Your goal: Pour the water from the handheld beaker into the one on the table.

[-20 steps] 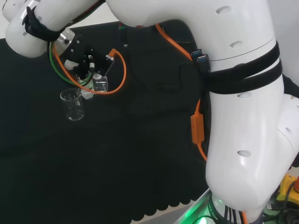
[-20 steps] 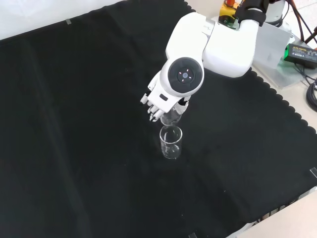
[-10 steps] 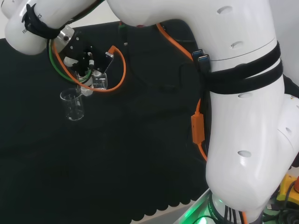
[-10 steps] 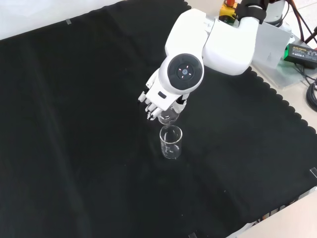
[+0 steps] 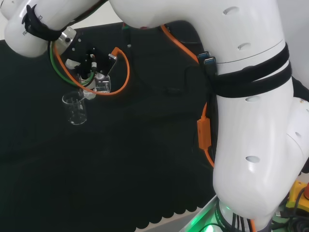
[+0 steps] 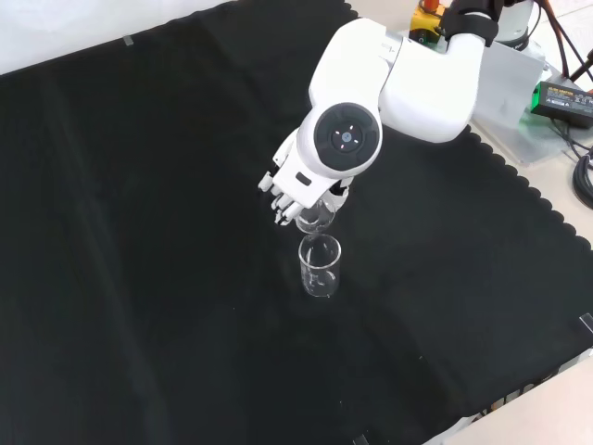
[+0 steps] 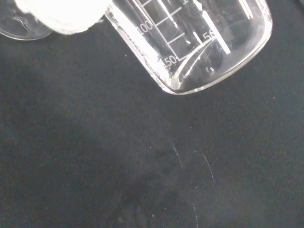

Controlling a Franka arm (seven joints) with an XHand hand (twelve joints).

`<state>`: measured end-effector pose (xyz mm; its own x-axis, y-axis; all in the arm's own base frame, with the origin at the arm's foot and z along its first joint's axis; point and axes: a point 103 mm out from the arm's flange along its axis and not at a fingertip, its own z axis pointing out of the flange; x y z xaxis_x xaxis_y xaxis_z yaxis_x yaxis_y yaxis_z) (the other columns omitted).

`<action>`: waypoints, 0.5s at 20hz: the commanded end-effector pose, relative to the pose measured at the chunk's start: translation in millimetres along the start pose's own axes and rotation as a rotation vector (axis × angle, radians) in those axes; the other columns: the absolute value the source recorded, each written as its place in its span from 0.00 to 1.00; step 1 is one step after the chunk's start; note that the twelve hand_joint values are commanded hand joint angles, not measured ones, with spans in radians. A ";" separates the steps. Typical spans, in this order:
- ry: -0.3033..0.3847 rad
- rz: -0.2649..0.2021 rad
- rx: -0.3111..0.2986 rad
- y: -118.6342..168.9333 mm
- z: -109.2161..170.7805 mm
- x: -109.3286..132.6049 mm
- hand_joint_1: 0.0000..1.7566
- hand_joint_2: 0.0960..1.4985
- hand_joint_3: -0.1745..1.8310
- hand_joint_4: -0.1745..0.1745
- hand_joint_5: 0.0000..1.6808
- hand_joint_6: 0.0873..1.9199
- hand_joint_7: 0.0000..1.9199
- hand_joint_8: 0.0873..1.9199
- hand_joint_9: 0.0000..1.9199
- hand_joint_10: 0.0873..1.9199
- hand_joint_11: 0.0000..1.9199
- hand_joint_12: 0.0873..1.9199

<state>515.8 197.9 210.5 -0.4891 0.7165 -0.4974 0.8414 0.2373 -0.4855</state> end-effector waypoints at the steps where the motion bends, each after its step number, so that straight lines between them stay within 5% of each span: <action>1: -0.027 -0.005 0.000 6.0 -20.5 10.4 0.71 0.78 0.00 0.14 0.51 0.58 0.58 0.50 0.59 0.56 0.50 0.46; 10: -0.042 -0.014 0.001 11.9 -30.2 17.5 0.71 0.78 0.00 0.14 0.51 0.58 0.58 0.50 0.59 0.56 0.50 0.46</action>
<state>523.6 216.5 220.5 -0.4909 0.7075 -0.5083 0.8459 0.2473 -0.4726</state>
